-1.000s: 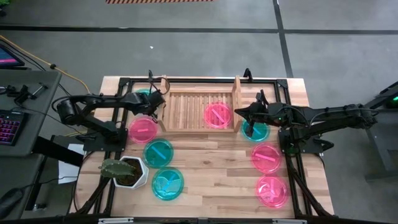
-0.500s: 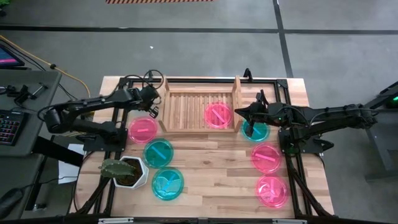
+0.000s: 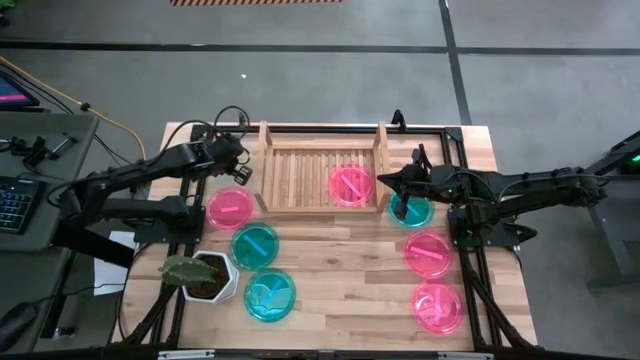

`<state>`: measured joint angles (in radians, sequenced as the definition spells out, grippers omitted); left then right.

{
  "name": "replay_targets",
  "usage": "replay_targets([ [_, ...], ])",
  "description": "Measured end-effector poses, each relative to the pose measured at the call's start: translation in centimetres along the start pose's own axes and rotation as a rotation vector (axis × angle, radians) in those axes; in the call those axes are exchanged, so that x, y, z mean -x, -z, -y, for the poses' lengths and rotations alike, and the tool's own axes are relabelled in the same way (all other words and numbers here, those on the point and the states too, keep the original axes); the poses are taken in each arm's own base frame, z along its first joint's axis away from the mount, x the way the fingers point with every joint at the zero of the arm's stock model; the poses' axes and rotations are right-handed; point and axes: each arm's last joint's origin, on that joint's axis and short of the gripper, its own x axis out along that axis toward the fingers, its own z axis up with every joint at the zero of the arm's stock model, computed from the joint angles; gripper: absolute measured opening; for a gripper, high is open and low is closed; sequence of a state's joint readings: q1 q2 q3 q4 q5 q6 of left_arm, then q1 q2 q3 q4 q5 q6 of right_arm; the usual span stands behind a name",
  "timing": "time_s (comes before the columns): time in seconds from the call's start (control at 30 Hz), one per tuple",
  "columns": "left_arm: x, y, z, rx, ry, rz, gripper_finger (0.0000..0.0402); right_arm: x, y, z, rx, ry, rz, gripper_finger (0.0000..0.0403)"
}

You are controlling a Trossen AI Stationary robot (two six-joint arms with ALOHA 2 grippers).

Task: Place and stack plates onto a shelf
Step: Put the blue plate on the shelf

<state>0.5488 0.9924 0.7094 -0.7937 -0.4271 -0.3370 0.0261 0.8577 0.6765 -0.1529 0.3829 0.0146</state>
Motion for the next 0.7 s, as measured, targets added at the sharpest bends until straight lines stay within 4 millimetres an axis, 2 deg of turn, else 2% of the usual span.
replay_targets([
  [0.4,1.6,-0.5,-0.7,0.055,0.023,0.113,0.0,0.0,0.0,0.0,0.019,-0.001,0.0,0.0],
  [0.7,5.2,-3.9,-1.4,0.081,-0.002,0.27,0.0,0.0,0.0,0.0,0.019,-0.002,0.0,0.0],
])
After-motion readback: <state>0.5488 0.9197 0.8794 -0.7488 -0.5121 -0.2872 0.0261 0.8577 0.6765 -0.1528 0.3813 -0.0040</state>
